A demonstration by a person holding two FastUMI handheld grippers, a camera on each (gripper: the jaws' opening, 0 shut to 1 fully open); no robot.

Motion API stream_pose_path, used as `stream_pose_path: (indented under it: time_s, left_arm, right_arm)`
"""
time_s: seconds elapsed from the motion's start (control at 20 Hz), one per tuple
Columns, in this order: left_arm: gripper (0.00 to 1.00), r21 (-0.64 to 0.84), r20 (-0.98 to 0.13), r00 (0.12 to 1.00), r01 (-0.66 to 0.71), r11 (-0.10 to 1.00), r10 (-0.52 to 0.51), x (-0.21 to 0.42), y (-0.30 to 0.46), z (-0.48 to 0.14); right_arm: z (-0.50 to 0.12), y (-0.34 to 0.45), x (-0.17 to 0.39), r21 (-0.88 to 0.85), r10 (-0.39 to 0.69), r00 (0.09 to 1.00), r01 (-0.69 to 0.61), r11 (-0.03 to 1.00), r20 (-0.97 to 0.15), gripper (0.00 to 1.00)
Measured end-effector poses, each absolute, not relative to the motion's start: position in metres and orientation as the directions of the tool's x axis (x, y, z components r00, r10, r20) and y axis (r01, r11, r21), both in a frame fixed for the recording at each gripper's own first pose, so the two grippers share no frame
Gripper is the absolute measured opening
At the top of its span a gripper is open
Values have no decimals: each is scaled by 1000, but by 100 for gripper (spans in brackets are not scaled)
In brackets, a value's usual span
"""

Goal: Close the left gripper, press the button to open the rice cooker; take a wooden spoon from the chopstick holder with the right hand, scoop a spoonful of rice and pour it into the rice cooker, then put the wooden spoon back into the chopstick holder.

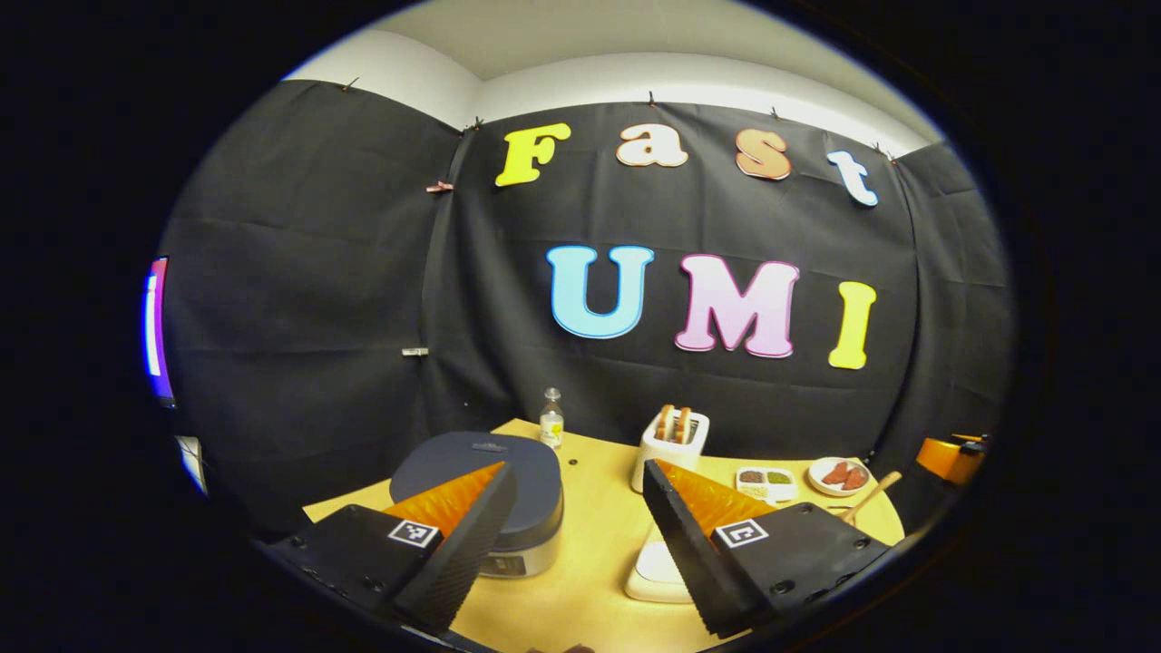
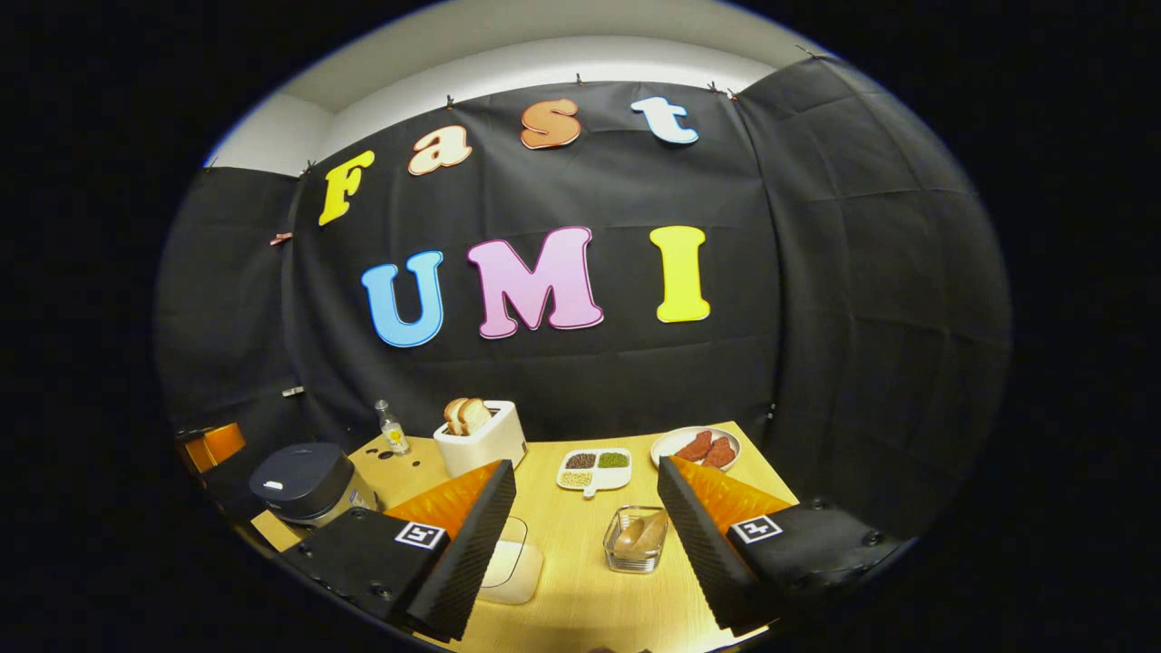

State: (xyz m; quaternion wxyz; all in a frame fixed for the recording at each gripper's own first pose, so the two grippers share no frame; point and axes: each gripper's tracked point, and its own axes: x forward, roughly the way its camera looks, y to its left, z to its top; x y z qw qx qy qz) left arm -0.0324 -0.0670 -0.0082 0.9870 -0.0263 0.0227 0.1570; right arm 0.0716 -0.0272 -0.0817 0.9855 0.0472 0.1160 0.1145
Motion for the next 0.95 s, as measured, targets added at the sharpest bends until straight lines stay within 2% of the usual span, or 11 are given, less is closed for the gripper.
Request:
stream_pose_path:
  time_s: [0.1, 0.25, 0.35, 0.4, 0.45, 0.6, 0.95]
  left_arm:
    - [95, -60, -97, 962, -260, 964, 254, -47, -84, -23]
    - [95, -42, -71, 981, -185, 982, 182, -60, -85, -24]
    - [95, -16, -51, 984, -174, 985, 173, -65, -72, -27]
    - [92, -5, -61, 982, -180, 984, 179, -69, -66, -33]
    - [95, -4, -79, 979, -187, 982, 186, -73, -61, -38]
    - [95, -45, -106, 981, -170, 984, 164, -92, -63, -46]
    - [95, -36, -117, 986, -126, 991, 121, -118, -56, -55]
  right_arm:
    - [-89, -32, 52, 57, 201, 947, -192, 980, -253, 98]
    - [-87, -30, 22, -3, 173, 953, -179, 984, -248, 98]
    - [-94, -16, -6, 11, 195, 948, -199, 980, -250, 98]
    - [-98, -10, -18, 5, 207, 944, -213, 977, -258, 98]
    - [-101, -9, -27, -5, 211, 940, -220, 975, -268, 98]
    - [-86, 0, -46, 5, 226, 945, -231, 973, -236, 100]
    - [-93, -2, -78, 27, 188, 951, -187, 982, -244, 99]
